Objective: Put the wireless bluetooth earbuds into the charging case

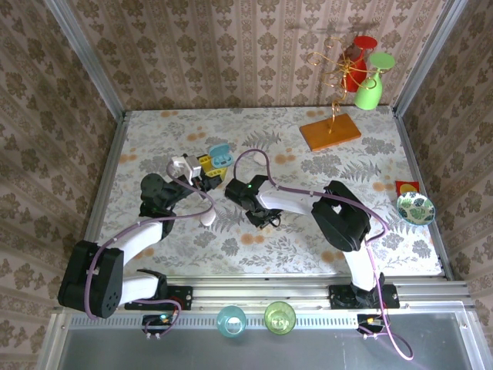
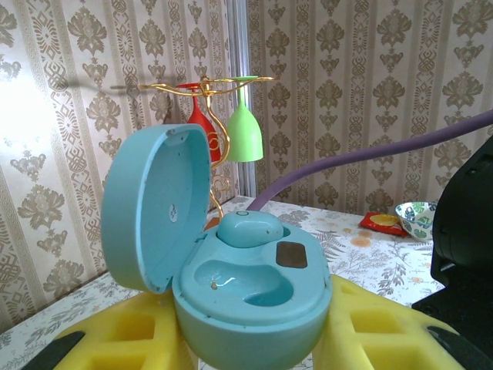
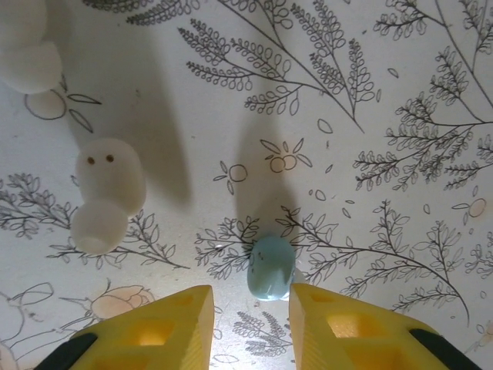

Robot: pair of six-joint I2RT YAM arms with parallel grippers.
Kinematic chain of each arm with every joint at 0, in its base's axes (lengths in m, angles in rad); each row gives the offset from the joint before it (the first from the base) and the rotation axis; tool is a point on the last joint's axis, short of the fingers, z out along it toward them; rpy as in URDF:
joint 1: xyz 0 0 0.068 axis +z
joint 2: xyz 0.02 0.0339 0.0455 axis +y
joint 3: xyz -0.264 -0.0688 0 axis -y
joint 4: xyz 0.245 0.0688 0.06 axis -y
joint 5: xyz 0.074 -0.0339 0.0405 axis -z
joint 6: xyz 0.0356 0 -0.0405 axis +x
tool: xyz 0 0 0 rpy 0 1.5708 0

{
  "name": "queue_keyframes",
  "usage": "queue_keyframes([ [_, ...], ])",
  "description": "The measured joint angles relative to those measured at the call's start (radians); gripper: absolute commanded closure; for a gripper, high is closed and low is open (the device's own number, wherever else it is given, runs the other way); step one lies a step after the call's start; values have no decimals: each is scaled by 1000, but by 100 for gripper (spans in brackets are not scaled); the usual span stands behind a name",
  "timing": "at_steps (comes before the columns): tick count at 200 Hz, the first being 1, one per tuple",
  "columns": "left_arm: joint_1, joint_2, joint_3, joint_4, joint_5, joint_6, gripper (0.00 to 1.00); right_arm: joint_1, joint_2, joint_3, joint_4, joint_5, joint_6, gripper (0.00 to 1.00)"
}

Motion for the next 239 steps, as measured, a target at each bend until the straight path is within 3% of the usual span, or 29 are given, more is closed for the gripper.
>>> queue_keyframes([
  [212,7,0,-6,0,-4,0,72,0,80,57,-38,79,-8,70],
  [239,7,0,-7,0,-4,0,72,1,83,62,-42,82,-12,74],
])
